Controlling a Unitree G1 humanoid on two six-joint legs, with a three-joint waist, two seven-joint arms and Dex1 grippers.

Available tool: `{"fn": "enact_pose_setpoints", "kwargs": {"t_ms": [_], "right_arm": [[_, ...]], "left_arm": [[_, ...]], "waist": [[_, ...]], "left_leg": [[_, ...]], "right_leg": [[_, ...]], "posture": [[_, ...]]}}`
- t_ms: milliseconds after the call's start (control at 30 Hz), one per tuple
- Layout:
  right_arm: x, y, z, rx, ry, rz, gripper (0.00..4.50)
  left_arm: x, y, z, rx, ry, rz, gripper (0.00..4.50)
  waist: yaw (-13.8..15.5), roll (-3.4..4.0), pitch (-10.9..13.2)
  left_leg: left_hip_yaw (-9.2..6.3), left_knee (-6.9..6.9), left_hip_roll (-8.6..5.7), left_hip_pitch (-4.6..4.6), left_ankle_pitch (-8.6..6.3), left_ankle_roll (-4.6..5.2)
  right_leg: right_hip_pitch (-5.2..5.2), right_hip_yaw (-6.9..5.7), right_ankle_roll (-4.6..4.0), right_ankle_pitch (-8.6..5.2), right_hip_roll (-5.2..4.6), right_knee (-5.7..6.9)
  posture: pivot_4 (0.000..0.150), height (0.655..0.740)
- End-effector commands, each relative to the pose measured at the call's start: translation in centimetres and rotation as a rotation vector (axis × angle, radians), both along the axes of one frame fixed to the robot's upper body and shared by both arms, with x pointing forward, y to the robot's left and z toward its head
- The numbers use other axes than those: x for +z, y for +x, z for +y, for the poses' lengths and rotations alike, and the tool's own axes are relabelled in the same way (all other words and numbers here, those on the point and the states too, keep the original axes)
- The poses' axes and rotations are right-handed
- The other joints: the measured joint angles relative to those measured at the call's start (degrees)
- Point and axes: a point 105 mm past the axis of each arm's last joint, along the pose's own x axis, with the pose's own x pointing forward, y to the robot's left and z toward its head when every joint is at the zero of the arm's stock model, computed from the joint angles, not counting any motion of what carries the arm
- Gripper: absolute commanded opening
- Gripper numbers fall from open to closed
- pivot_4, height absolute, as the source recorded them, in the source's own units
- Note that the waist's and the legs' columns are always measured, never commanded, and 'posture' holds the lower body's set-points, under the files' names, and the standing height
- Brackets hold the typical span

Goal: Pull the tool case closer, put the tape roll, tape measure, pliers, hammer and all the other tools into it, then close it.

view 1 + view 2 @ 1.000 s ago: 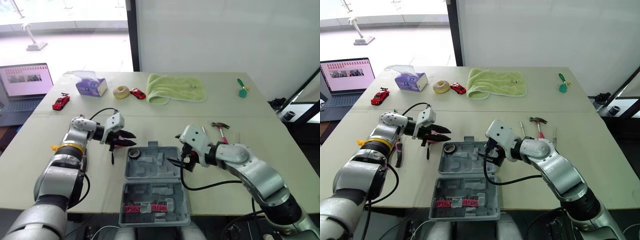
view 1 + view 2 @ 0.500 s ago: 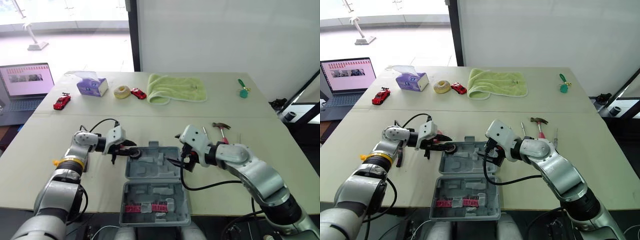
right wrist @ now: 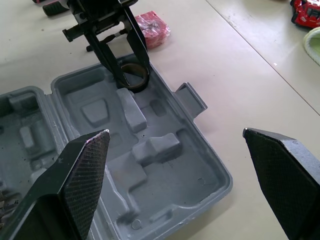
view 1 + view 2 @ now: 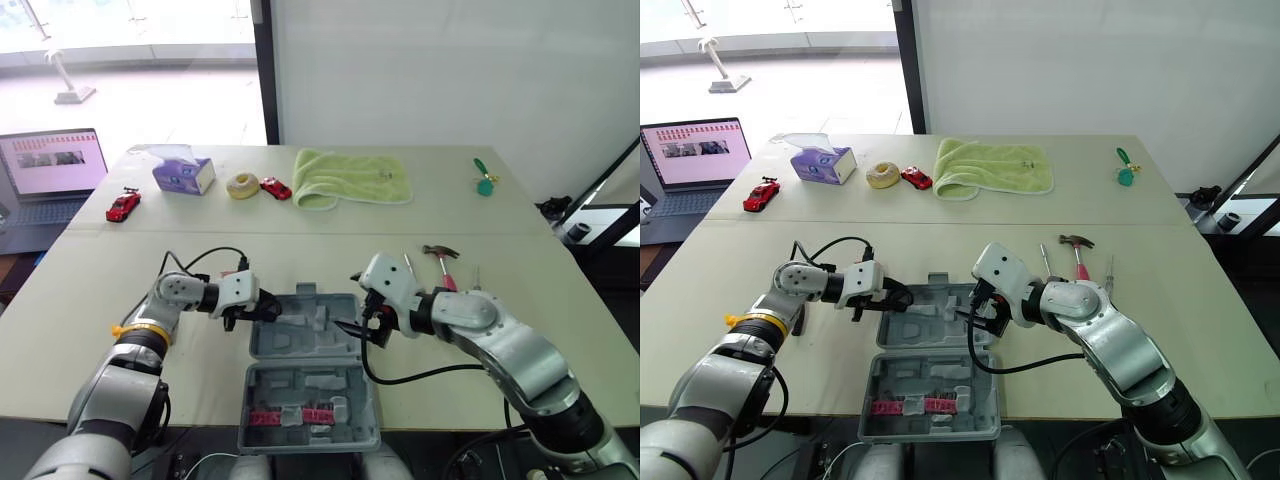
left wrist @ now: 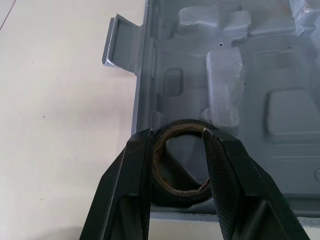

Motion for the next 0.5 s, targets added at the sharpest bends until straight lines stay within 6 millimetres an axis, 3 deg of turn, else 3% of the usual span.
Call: {"fn": "enact_pose_setpoints", "kwargs": {"t_ms": [33, 167, 367, 500], "right_arm": [[1.2, -0.2, 0.4, 0.021, 0.021, -0.050, 4.50], [1.2, -0.1, 0.4, 0.022, 0.021, -0.051, 4.50], [1.4, 0.2, -0.1, 0.017, 0.020, -0.053, 4.50], [1.5, 0.6, -1.7, -0.014, 0.003, -0.050, 4.50]], "left_arm": [[1.2, 0.3, 0.2, 0.007, -0.043, 0.031, 1.66], [2.3, 0.6, 0.1, 0.001, -0.071, 0.024, 1.66], [5.9, 1.4, 0.8, 0.025, -0.177, 0.052, 1.66], [8.3, 1.6, 2.7, 0.095, -0.260, 0.104, 1.66]], "waist": [[0.0, 0.00, 0.0], [0.0, 0.00, 0.0], [0.0, -0.02, 0.0], [-0.2, 0.01, 0.0]], "left_leg": [[0.00, 0.00, 0.00, 0.00, 0.00, 0.00], [0.00, -0.01, 0.00, -0.02, 0.00, 0.00], [0.00, 0.00, 0.00, -0.04, 0.00, 0.00], [0.00, -0.01, 0.01, -0.03, 0.00, 0.00]], "right_leg": [[0.00, 0.00, 0.00, 0.00, 0.00, 0.00], [-0.01, 0.00, 0.00, 0.00, 0.00, 0.00], [-0.02, -0.01, 0.00, 0.00, 0.00, -0.01], [-0.02, -0.01, 0.00, 0.00, 0.00, -0.01]], "posture": [[0.150, 0.7400], [0.150, 0.7400], [0.150, 0.7400], [0.150, 0.7400]]}}
